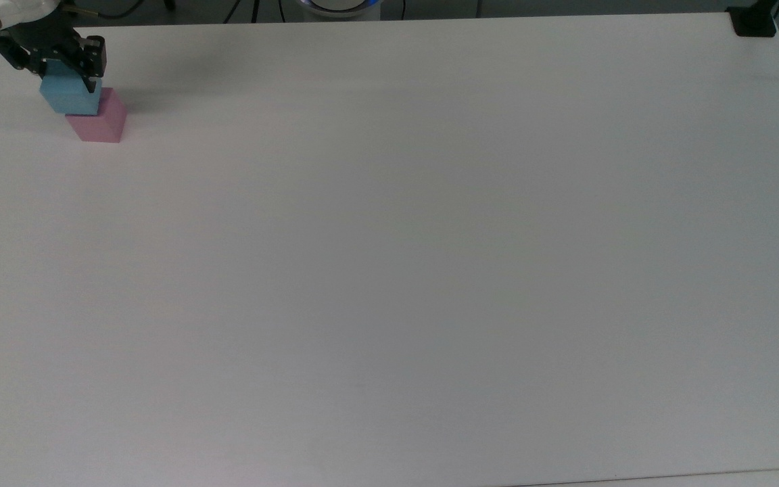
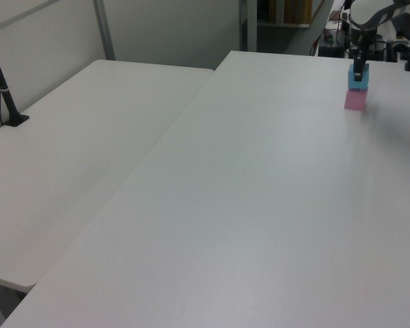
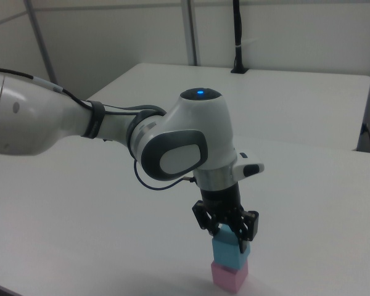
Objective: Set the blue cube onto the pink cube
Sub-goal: 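Lower the light-blue cube onto the pink cube's top face, then open the gripper and raise it away from the stacked cubes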
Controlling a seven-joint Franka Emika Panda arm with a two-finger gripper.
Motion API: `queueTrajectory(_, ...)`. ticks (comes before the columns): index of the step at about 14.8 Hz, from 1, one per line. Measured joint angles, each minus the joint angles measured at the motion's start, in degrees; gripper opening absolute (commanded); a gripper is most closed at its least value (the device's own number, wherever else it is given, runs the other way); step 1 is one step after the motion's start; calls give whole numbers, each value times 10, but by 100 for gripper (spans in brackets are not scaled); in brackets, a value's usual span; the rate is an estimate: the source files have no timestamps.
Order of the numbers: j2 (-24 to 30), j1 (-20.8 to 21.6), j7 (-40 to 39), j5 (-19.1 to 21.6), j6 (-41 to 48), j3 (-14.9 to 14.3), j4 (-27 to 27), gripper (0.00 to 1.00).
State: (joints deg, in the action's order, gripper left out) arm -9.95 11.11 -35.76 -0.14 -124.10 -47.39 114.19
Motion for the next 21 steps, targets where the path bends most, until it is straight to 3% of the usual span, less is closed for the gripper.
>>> queueTrajectory(1,0,-1,0,0,0,0,1,29)
queueTrajectory(2,0,-1,0,0,0,0,1,48)
queueTrajectory(3,0,-2,0,0,0,0,2,99)
queueTrajectory(14,6,2,16,1,20,2,1,100)
queueTrajectory(18,53,6,23,1,199,14,-116,100)
queueTrajectory(21,86,11,75,-1,353,75,-235,100)
